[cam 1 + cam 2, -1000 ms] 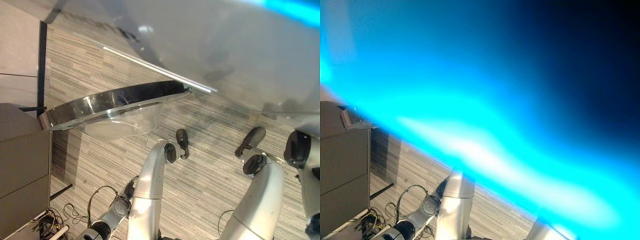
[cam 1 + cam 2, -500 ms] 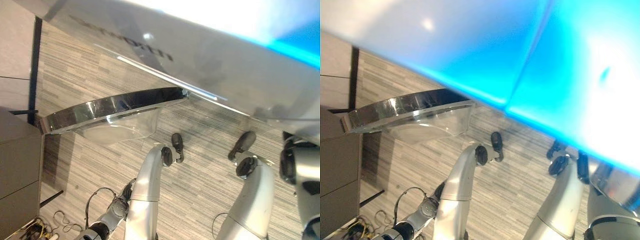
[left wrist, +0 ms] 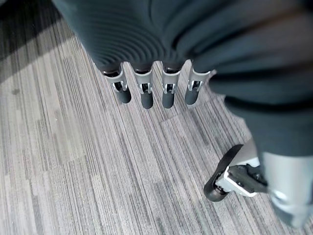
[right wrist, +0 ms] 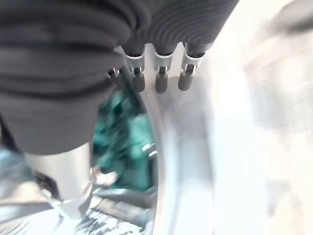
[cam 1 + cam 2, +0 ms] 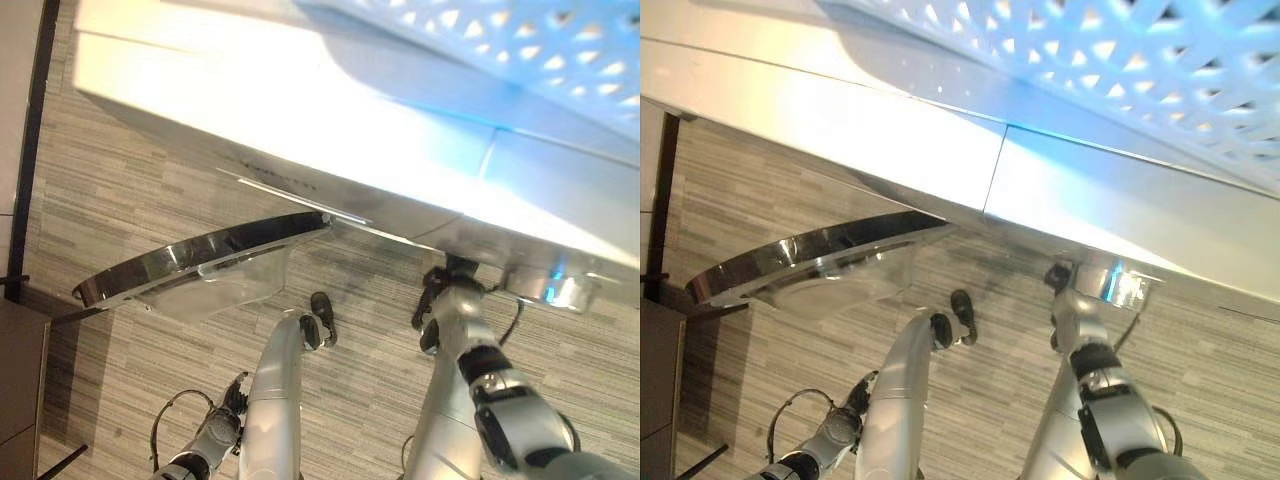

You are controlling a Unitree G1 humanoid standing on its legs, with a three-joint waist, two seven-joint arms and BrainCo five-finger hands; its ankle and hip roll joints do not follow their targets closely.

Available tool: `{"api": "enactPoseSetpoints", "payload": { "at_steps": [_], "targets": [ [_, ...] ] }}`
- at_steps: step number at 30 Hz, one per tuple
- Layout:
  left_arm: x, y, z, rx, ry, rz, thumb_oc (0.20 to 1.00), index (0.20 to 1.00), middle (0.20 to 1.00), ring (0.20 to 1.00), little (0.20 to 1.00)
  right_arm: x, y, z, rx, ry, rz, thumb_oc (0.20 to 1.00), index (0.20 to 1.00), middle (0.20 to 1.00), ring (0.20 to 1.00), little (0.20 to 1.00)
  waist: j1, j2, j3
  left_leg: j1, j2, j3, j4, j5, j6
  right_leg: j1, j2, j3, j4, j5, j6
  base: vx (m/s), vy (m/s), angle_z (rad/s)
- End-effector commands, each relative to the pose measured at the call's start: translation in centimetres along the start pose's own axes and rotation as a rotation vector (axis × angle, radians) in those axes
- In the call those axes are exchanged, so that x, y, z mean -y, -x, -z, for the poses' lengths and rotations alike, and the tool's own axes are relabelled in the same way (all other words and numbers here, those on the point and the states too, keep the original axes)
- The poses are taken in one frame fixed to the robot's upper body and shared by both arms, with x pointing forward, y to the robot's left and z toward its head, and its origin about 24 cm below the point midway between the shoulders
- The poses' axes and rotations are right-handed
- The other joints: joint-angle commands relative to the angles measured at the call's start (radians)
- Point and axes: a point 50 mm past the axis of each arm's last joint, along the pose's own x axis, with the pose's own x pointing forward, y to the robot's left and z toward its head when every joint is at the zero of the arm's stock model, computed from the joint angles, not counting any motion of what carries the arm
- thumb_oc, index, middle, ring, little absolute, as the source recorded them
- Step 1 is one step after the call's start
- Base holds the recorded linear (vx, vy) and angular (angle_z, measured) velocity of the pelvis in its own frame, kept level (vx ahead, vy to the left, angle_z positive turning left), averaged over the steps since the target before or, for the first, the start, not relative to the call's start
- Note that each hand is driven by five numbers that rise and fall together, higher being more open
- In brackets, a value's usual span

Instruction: Grab the laundry basket,head to the washer,open it,put in the laundry and shut it.

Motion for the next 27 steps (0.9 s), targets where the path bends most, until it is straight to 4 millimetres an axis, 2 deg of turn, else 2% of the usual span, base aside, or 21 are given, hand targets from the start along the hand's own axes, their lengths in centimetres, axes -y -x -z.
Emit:
{"api": "enactPoseSetpoints", "payload": {
  "at_steps": [1,3,4,5,6,7,9,11,12,13,14,16,17,22,23,25,27],
  "targets": [
    [1.9,-0.2,-3.2,0.094,0.075,0.024,1.000,1.000,1.000,1.000,1.000,-1.0,-0.4,-2.7,0.141,0.017,-0.061,1.000,1.000,1.000,1.000,1.000,0.023,0.034,0.018,0.015,-0.005,-0.118,-0.051,0.082,-0.090,0.064,0.006,0.011,-0.020,-0.007,0.037,-0.03,-0.034,0.04],
    [2.2,0.0,-2.1,0.044,0.070,0.027,1.000,1.000,1.000,1.000,1.000,-1.8,1.0,0.6,0.037,0.071,-0.115,1.000,1.000,1.000,1.000,1.000,0.023,0.025,0.009,0.058,0.016,-0.125,-0.043,0.078,-0.094,0.108,0.002,0.000,-0.007,-0.025,0.028,-0.03,-0.042,0.04],
    [2.2,0.0,-2.1,0.044,0.071,0.027,1.000,1.000,1.000,1.000,1.000,-1.8,1.0,0.6,0.037,0.071,-0.116,1.000,1.000,1.000,1.000,1.000,0.022,0.025,0.011,0.061,0.016,-0.125,-0.043,0.077,-0.094,0.111,0.003,-0.001,-0.008,-0.025,0.028,-0.04,-0.050,0.03],
    [2.3,0.1,-1.2,0.004,0.063,0.024,1.000,1.000,1.000,1.000,1.000,-2.0,1.9,2.3,-0.015,0.125,-0.158,1.000,1.000,1.000,1.000,1.000,0.019,0.014,0.007,0.092,0.030,-0.125,-0.048,0.078,-0.098,0.139,0.003,-0.008,-0.013,-0.026,0.028,-0.01,-0.021,0.04],
    [2.3,0.1,-1.2,0.004,0.063,0.024,1.000,1.000,1.000,1.000,1.000,-2.0,1.9,2.3,-0.015,0.125,-0.158,1.000,1.000,1.000,1.000,1.000,0.019,0.014,0.007,0.092,0.030,-0.125,-0.048,0.078,-0.098,0.140,0.003,-0.008,-0.013,-0.026,0.028,-0.01,-0.058,0.04],
    [2.5,0.3,-0.3,-0.031,0.043,0.034,1.000,1.000,1.000,1.000,1.000,-1.8,3.0,4.4,-0.084,0.194,-0.200,1.000,1.000,1.000,1.000,1.000,0.017,0.000,-0.003,0.141,0.041,-0.119,-0.072,0.086,-0.104,0.191,0.000,-0.022,-0.035,-0.021,0.030,-0.01,-0.060,0.03],
    [2.5,0.4,0.4,-0.059,0.014,0.037,1.000,1.000,1.000,1.000,1.000,-1.6,4.5,6.5,-0.152,0.263,-0.259,1.000,1.000,1.000,1.000,1.000,0.010,-0.014,-0.017,0.208,0.045,-0.118,-0.122,0.105,-0.115,0.266,0.002,-0.039,-0.084,-0.013,0.033,0.01,-0.072,0.00],
    [2.4,0.5,0.7,-0.071,0.004,0.037,1.000,1.000,1.000,1.000,1.000,-1.4,5.0,7.1,-0.176,0.284,-0.284,1.000,1.000,1.000,1.000,1.000,0.008,-0.020,-0.020,0.253,0.043,-0.120,-0.152,0.114,-0.118,0.309,0.007,-0.047,-0.108,-0.009,0.034,0.05,-0.061,-0.02],
    [1.9,0.5,1.4,-0.087,-0.025,0.032,1.000,1.000,1.000,1.000,1.000,-0.9,6.5,8.9,-0.248,0.331,-0.389,1.000,1.000,1.000,1.000,1.000,0.003,-0.041,-0.032,0.343,0.048,-0.114,-0.217,0.132,-0.128,0.402,0.015,-0.062,-0.173,0.007,0.038,0.05,-0.071,-0.09],
    [1.9,0.5,1.5,-0.088,-0.025,0.032,1.000,1.000,1.000,1.000,1.000,-0.9,6.5,8.9,-0.249,0.331,-0.390,1.000,1.000,1.000,1.000,1.000,0.002,-0.041,-0.029,0.348,0.048,-0.114,-0.221,0.134,-0.129,0.408,0.015,-0.063,-0.176,0.008,0.038,0.10,-0.083,-0.07],
    [1.8,0.8,2.1,-0.085,-0.038,0.035,1.000,1.000,1.000,1.000,1.000,0.1,7.5,10.2,-0.308,0.379,-0.432,1.000,1.000,1.000,1.000,1.000,-0.003,-0.049,-0.040,0.425,0.045,-0.110,-0.276,0.148,-0.134,0.482,0.030,-0.069,-0.239,0.023,0.042,0.12,-0.034,-0.01],
    [2.0,1.3,3.5,-0.118,-0.032,0.058,1.000,1.000,1.000,1.000,1.000,0.5,8.7,11.2,-0.345,0.448,-0.507,1.000,1.000,1.000,1.000,1.000,-0.012,-0.064,-0.066,0.525,0.043,-0.091,-0.367,0.177,-0.146,0.589,0.045,-0.080,-0.352,0.060,0.054,0.14,-0.038,-0.06],
    [2.1,1.5,4.1,-0.133,-0.036,0.069,1.000,1.000,1.000,1.000,1.000,1.2,9.0,11.5,-0.368,0.451,-0.508,1.000,1.000,1.000,1.000,1.000,-0.018,-0.075,-0.078,0.565,0.027,-0.082,-0.429,0.219,-0.136,0.634,0.045,-0.091,-0.422,0.106,0.050,0.10,-0.019,-0.20],
    [3.0,2.7,6.5,-0.214,-0.062,0.143,1.000,1.000,1.000,1.000,1.000,5.5,11.8,13.9,-0.556,0.347,-0.435,1.000,1.000,1.000,1.000,1.000,-0.034,-0.088,-0.173,0.808,0.011,-0.032,-0.687,0.295,-0.146,0.841,0.066,-0.109,-0.635,0.201,0.088,0.17,-0.003,-0.17],
    [3.0,2.7,6.5,-0.214,-0.062,0.143,1.000,1.000,1.000,1.000,1.000,5.5,11.8,13.9,-0.556,0.347,-0.435,1.000,1.000,1.000,1.000,1.000,-0.034,-0.088,-0.171,0.811,0.010,-0.032,-0.689,0.297,-0.146,0.844,0.066,-0.109,-0.636,0.201,0.088,0.19,-0.018,-0.18],
    [3.8,3.4,7.6,-0.252,-0.049,0.193,1.000,1.000,1.000,1.000,1.000,9.9,14.2,15.9,-0.713,0.364,-0.283,1.000,1.000,1.000,1.000,1.000,-0.045,-0.087,-0.259,0.954,-0.016,0.001,-0.841,0.366,-0.165,0.963,0.062,-0.132,-0.758,0.297,0.124,0.24,-0.027,-0.07],
    [3.7,3.5,7.8,-0.270,-0.037,0.192,1.000,1.000,1.000,1.000,1.000,11.1,15.0,16.1,-0.742,0.314,-0.234,1.000,1.000,1.000,1.000,1.000,-0.053,-0.086,-0.300,1.020,-0.024,0.016,-0.918,0.392,-0.172,1.006,0.064,-0.140,-0.809,0.328,0.137,0.15,-0.023,-0.01]
  ]
}}
